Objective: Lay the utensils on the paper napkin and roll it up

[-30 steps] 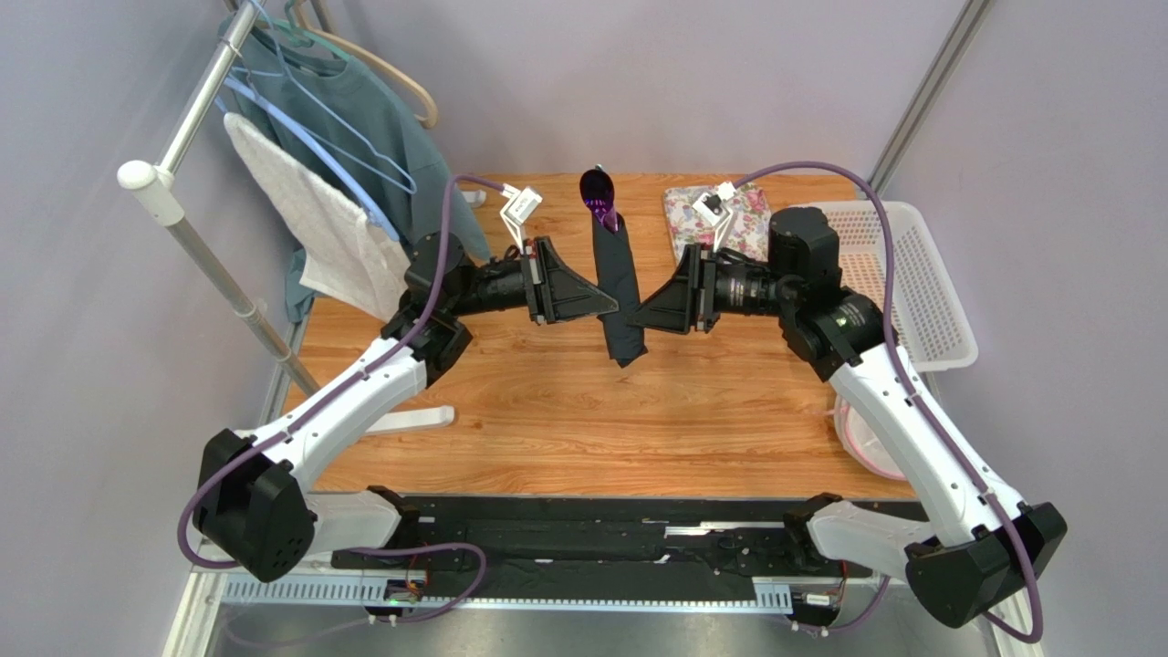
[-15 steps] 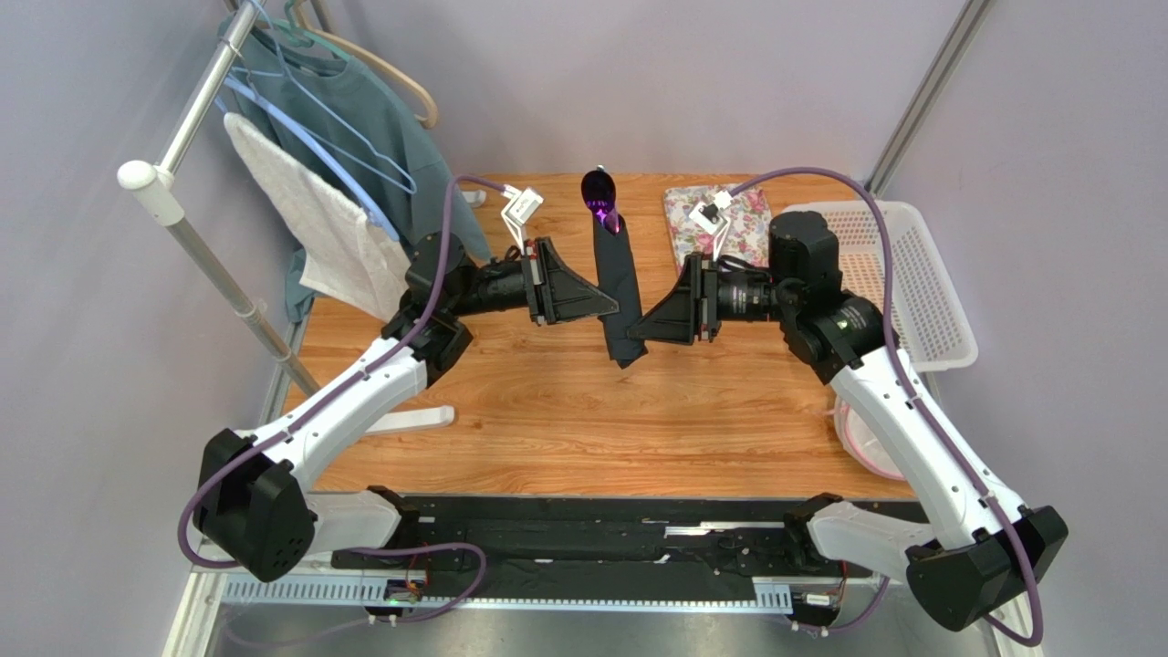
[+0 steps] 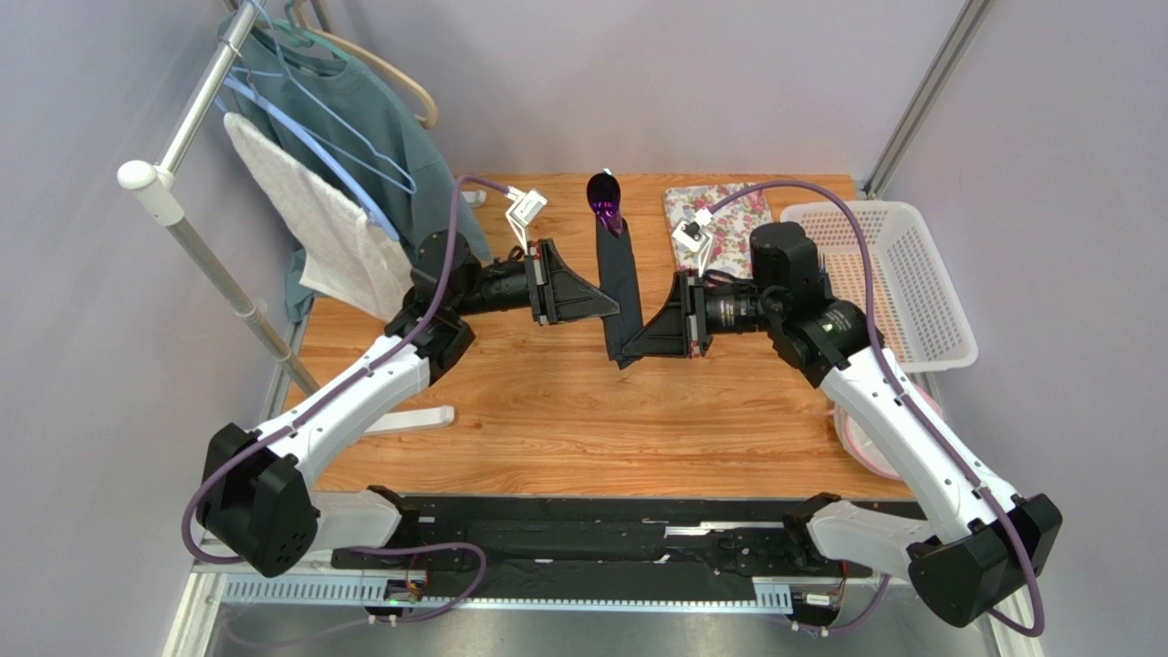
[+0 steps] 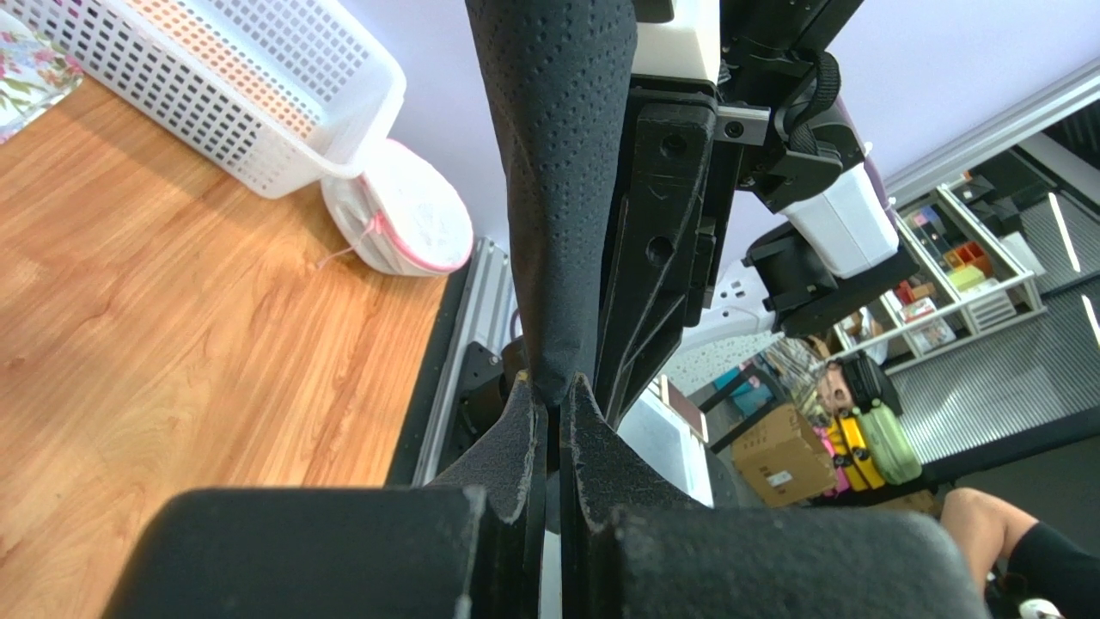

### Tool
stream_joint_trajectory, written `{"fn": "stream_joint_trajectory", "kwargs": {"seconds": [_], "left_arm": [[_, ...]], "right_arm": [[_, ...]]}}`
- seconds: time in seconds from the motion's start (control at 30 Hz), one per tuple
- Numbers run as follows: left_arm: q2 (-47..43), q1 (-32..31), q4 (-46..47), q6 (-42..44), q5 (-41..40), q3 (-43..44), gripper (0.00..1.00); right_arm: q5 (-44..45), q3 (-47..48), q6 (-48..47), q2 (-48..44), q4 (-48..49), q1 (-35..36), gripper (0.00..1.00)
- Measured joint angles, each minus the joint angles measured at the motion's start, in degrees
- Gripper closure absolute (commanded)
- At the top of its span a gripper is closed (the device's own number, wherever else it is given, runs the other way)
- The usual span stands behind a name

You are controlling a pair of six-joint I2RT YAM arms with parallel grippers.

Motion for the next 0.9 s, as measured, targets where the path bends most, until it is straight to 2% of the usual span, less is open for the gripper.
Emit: {"fn": "stream_joint_trajectory", "kwargs": {"seconds": [0.07,0.1,0.13,0.17,0.23,0.43,0.67,0.7,0.77,0.8,0.87,0.9], "left_arm": [[0.00,0.00,-0.09,0.02,0.00,0.00,1.00],[0.02,0.00,-0.09,0.02,0.00,0.00,1.00],[0.00,0.00,-0.09,0.09,0.00,0.00,1.00],[0.02,0.00,-0.11,0.15,0.02,0.00,1.00],[0.02,0.00,-0.04,0.24,0.15,0.00,1.00],[0.02,-0.02,0.90,0.42,0.22,0.00,1.00],[0.02,-1.16,1.57,0.44,0.59,-0.13,1.00],[0.02,-1.36,1.57,0.44,0.70,-0.15,1.00],[0.02,-1.57,1.60,0.44,0.94,-0.20,1.00],[0.02,-1.62,1.66,0.44,1.03,-0.31,1.00],[0.00,-1.73,1.44,0.72,0.42,-0.68,1.00],[0.00,-1.57,1.55,0.48,0.28,-0.98,1.00]], "right_arm": [[-0.02,0.00,-0.33,0.02,-0.02,-0.02,0.99],[0.00,0.02,-0.46,0.02,-0.02,-0.02,0.90],[0.00,0.02,-0.57,0.02,-0.07,0.00,0.68],[0.07,0.07,-0.74,0.02,-0.24,0.00,0.58],[0.50,0.59,-1.42,0.09,-1.75,-0.17,0.45],[1.29,6.60,-2.12,1.68,-5.46,-3.98,0.46],[1.38,12.79,-0.17,4.98,-2.73,-4.94,0.49],[1.33,13.11,0.57,5.77,-1.95,-4.92,0.62],[1.38,13.60,1.40,7.04,-0.94,-4.92,0.78],[1.38,13.81,1.57,7.58,-0.72,-4.92,0.90],[0.50,14.25,2.93,8.41,-0.28,-4.90,0.96],[0.57,14.51,2.80,8.59,-0.33,-4.74,0.89]]}}
